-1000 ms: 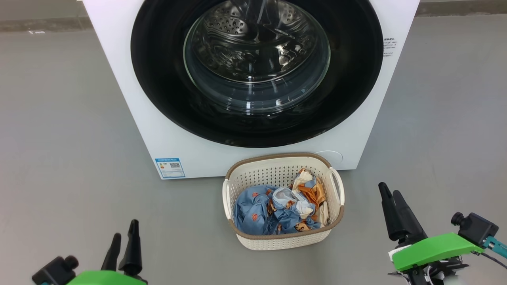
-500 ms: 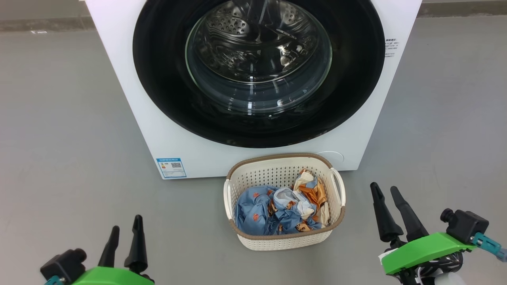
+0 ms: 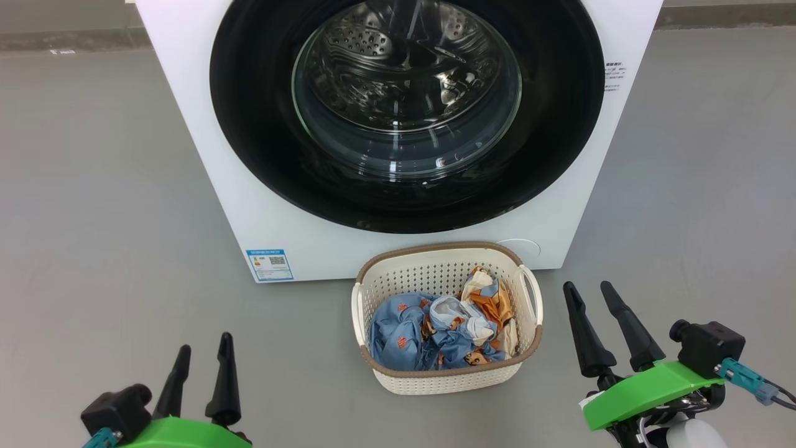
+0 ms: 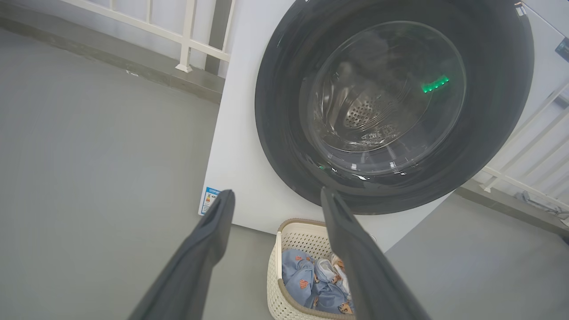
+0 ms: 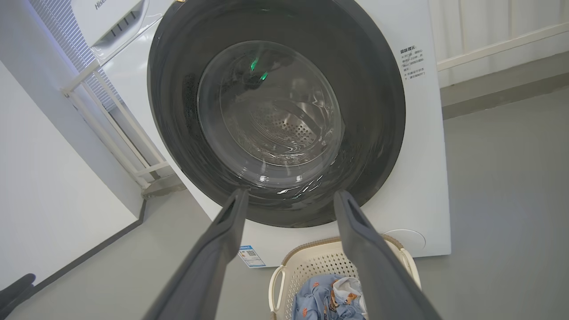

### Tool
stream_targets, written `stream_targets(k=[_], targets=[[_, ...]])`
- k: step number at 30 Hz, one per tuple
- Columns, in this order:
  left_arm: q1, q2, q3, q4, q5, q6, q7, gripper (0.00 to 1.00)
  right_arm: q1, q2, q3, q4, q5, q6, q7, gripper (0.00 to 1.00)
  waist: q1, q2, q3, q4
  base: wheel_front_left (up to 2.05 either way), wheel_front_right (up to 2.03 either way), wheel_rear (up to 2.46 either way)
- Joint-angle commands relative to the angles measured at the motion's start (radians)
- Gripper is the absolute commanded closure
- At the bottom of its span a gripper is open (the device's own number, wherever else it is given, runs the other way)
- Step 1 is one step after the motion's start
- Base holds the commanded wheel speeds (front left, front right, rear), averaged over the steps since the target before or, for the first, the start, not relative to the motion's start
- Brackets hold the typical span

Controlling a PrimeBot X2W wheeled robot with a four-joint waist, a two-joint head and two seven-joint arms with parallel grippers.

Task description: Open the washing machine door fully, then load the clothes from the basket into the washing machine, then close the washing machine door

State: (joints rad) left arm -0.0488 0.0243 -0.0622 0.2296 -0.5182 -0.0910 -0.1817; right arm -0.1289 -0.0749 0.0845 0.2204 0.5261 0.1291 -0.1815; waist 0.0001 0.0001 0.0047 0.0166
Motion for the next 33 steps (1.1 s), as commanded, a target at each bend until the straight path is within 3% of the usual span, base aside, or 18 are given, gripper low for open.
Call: stream_targets(k=[1, 22, 33], targets=[[-0.050, 0.020, 0.020, -0.030, 0.033, 0.010, -0.016, 0.00, -0.042, -0.009, 0.026, -0.028, -0.041, 0.001, -0.017, 0.00, 0.0000, -0.0001, 0.000, 0.000, 0.00, 0.00, 0.00], [-0.058, 0.026, -0.006, -0.056, 0.268, 0.024, -0.080, 0.00, -0.064, -0.015, 0.059, 0.008, -0.285, 0.002, -0.080, 0.00, 0.0000, -0.0001, 0.001, 0.004, 0.00, 0.00, 0.00], [-0.055, 0.026, -0.006, -0.056, 0.262, 0.025, -0.080, 0.00, -0.064, -0.018, 0.054, 0.020, -0.280, 0.002, -0.080, 0.00, 0.0000, -0.0001, -0.002, 0.002, 0.00, 0.00, 0.00]])
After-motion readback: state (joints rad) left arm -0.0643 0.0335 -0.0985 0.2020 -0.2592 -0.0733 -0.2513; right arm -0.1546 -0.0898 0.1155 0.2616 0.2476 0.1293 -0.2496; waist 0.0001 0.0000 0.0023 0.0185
